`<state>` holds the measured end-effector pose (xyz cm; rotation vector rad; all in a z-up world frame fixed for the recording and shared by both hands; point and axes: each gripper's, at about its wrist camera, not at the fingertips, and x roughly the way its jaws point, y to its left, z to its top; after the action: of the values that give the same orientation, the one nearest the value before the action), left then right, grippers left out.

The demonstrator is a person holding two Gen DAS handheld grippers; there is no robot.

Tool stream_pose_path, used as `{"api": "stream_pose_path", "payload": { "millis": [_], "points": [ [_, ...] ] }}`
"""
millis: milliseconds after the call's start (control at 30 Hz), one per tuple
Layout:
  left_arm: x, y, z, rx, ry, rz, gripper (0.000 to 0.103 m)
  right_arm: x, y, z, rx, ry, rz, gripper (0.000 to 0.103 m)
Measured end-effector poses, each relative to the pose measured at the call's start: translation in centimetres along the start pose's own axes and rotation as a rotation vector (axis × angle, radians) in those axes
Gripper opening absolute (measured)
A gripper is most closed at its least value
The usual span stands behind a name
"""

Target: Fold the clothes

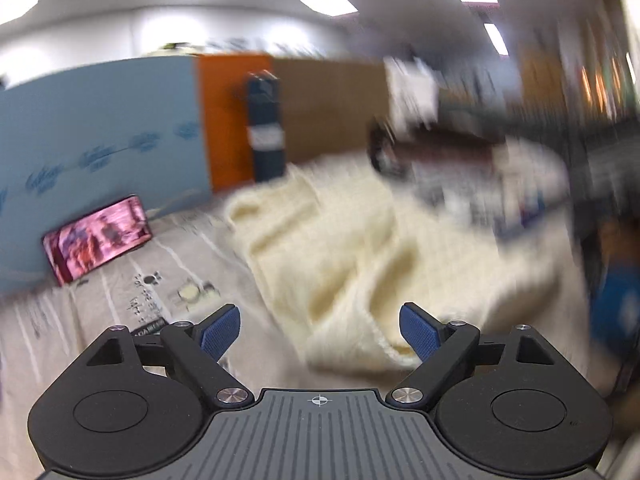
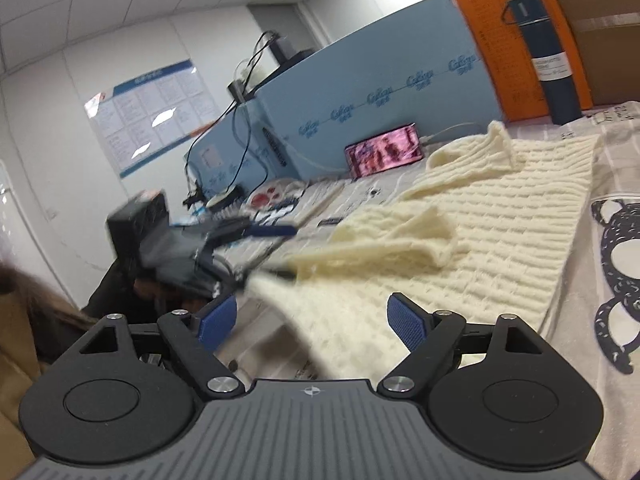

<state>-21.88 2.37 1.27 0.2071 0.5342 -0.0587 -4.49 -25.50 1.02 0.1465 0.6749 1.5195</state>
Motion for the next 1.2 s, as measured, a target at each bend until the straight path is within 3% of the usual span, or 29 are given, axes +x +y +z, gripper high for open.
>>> {"api": "stream_pose_path", "payload": {
  "millis": [100,300,367,400,433,533,767,1000,1100,1133,1200],
  "points": [
    [0.1,-1.1,-1.0,0.099,0.061,0.05,0.089,1.0,-1.1,1.1,0.081,-0.024,-0.033,0.085],
    [-1.0,-1.0,-2.0,0.07,0.039,0.072,0.089,5.8,-4.0,3.9,0.266,0.007,-0.163,0.083],
    [-1.8,-1.0,-2.2,0.06,0.02,0.074,0.089,7.4,-4.5,4.2,0.262,0.042,-0.193,0.068],
    [-2.2,-0.8,-2.2,0.051,0.008,0.078,0.089,8.2,-4.4,4.2,0.247,0.063,-0.213,0.047],
    [-2.6,-0.7,-2.2,0.039,-0.003,0.086,0.089,8.9,-4.2,4.3,0.232,0.083,-0.228,0.036],
    [-3.8,0.3,-2.3,-0.004,-0.037,0.138,0.089,9.9,-2.9,4.8,0.192,0.1,-0.193,0.024],
    [-7.2,2.4,-2.3,-0.117,-0.167,0.274,0.089,12.7,1.7,7.3,0.123,0.087,-0.015,0.022],
    [-7.6,2.0,-2.7,-0.097,-0.155,0.295,0.09,19.7,6.4,8.9,0.086,0.166,0.114,0.022],
    [-7.6,2.5,-3.2,-0.114,-0.144,0.309,0.09,22.0,7.7,8.6,0.096,0.22,0.154,0.026],
    [-7.5,2.8,-3.5,-0.128,-0.14,0.315,0.09,22.6,8.0,8.5,0.101,0.235,0.169,0.035],
    [-7.6,3.4,-3.7,-0.142,-0.131,0.346,0.09,22.7,8.6,8.6,0.101,0.237,0.191,0.043]
  ]
}}
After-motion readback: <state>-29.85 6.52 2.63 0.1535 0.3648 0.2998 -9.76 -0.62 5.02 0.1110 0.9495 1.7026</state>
